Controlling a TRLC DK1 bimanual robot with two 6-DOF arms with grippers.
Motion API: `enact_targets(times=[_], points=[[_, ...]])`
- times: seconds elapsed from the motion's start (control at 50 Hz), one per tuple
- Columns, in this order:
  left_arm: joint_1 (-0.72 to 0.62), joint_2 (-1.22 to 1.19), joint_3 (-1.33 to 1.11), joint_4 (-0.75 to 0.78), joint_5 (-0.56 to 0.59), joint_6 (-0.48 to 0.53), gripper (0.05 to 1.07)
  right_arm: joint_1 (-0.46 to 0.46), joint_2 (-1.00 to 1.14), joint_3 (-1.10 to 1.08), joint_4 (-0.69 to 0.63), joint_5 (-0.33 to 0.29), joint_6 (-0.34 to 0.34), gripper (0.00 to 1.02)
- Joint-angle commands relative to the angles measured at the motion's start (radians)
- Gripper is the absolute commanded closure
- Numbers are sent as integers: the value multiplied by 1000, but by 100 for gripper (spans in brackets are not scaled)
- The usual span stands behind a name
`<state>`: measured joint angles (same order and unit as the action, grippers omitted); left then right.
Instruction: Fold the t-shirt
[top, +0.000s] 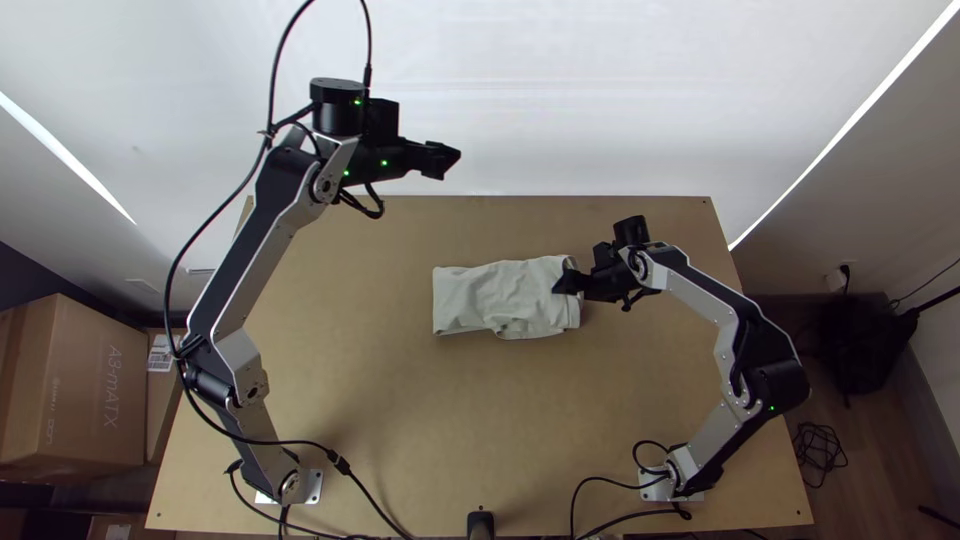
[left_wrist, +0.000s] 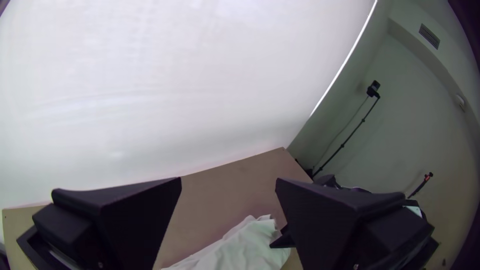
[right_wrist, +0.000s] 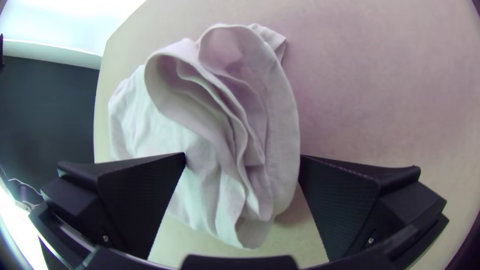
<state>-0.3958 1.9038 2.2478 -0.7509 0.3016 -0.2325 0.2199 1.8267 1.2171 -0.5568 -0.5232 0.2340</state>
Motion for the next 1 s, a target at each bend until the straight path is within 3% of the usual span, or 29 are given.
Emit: enact_targets(times=[0.0,0.16,0.2,0.26,0.32,0.56,0.78,0.98], points=[[5,-42,-5,-18,-19,-14,10,29,74,44,8,-23,-7,3],[9,-66,-4,-30,-47,-14,10,76,151,87,3,-60,7,5],[11,-71,-4,-36,-50,-14,10,90,158,91,-5,-60,21,20],[12,-77,-4,-45,-55,-14,10,99,161,93,-5,-60,27,57],[15,-86,-4,-48,-61,-16,10,93,163,94,11,-64,34,101],[41,-123,-4,-61,-71,-14,10,-37,180,156,15,-64,51,100],[63,-146,-4,-67,-73,-16,10,-252,209,228,15,-58,53,100],[87,-170,-4,-65,-107,-5,10,-436,261,320,14,-21,105,100]])
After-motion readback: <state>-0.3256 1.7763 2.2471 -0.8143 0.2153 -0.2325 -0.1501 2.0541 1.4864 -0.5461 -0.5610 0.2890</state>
